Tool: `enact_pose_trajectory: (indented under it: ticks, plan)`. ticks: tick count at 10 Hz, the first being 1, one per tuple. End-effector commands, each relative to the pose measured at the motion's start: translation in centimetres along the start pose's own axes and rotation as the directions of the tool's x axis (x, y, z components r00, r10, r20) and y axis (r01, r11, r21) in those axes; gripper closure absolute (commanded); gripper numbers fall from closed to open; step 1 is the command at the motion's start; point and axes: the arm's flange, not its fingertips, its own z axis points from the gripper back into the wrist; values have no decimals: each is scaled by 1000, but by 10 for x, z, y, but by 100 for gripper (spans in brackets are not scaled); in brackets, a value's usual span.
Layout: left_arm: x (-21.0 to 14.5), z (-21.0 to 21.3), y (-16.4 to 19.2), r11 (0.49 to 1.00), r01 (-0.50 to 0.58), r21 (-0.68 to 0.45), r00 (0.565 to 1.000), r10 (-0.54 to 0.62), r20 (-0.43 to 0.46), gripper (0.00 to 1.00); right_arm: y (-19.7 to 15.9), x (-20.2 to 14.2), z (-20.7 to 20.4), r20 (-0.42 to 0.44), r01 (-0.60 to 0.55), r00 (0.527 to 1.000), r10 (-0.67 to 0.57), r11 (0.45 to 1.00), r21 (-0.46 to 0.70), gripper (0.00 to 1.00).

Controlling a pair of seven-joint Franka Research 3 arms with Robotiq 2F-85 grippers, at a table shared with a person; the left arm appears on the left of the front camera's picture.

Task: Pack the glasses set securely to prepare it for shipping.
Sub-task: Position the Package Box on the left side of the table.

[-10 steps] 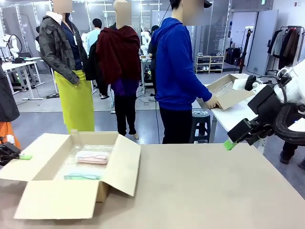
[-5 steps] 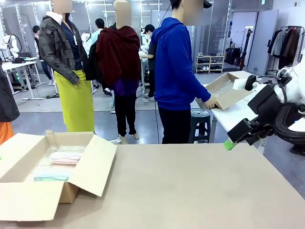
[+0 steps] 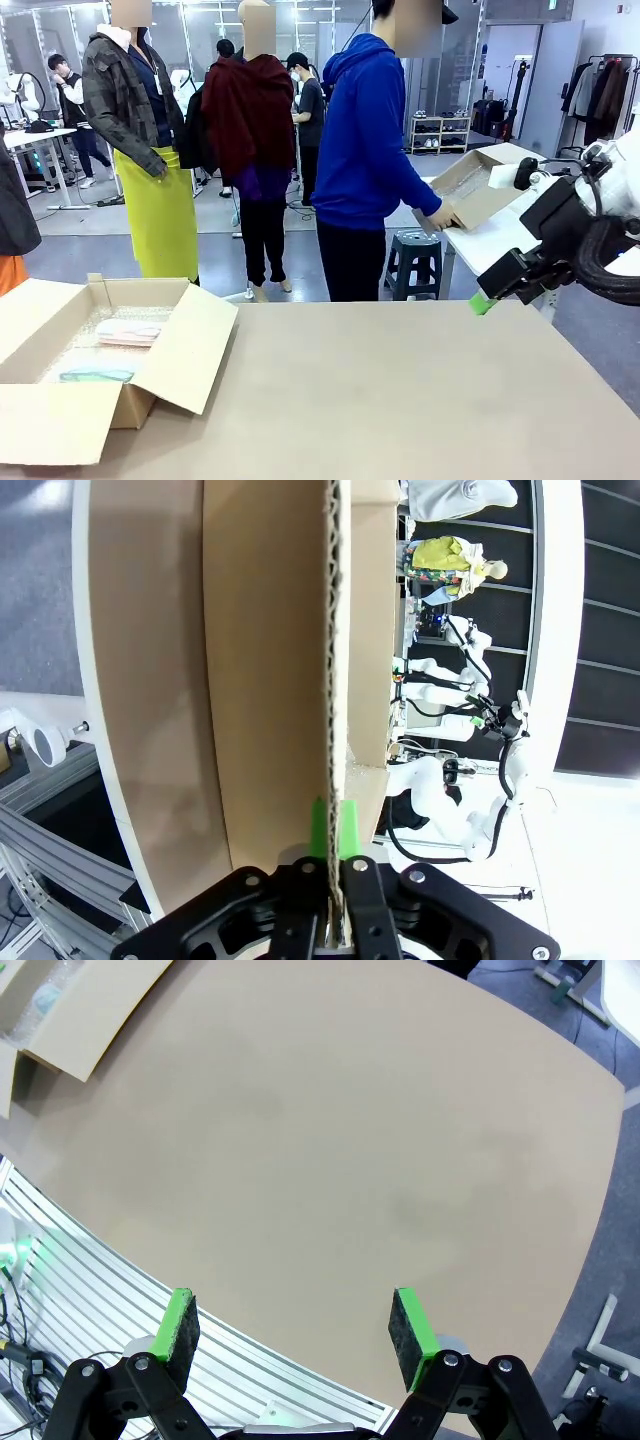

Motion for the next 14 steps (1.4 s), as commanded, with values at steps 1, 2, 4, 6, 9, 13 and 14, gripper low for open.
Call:
enact_pose_trajectory:
  ticks: [1, 2, 4, 6, 9, 13, 14]
  plan:
    - [-2, 0, 0, 1000, 1, 10, 1000, -1, 2, 97, 2, -2, -3, 6, 22, 1000, -22, 1000, -12, 4]
    - [-2, 0, 0, 1000, 1, 10, 1000, -1, 2, 97, 2, -2, -3, 6, 22, 1000, -22, 1000, -12, 4]
    - [-2, 4, -7, 997, 62, 55, 998, -61, -16, 50, 2, -2, -3, 6, 22, 1000, -22, 1000, -12, 4]
    - [-10, 7, -16, 981, 98, 168, 995, -95, -22, 51, 2, -2, -3, 6, 22, 1000, -22, 1000, -12, 4]
    - [-14, 10, -30, 976, 127, 176, 991, -131, 9, 0, 2, -2, -3, 6, 22, 1000, -22, 1000, -12, 4]
    - [-17, 20, -40, 948, 165, 274, 983, -181, 35, 0, 2, -2, -3, 6, 22, 1000, -22, 1000, -12, 4]
    - [-18, 21, -41, 945, 168, 281, 982, -186, 37, 0, 2, -2, -3, 6, 22, 1000, -22, 1000, -12, 4]
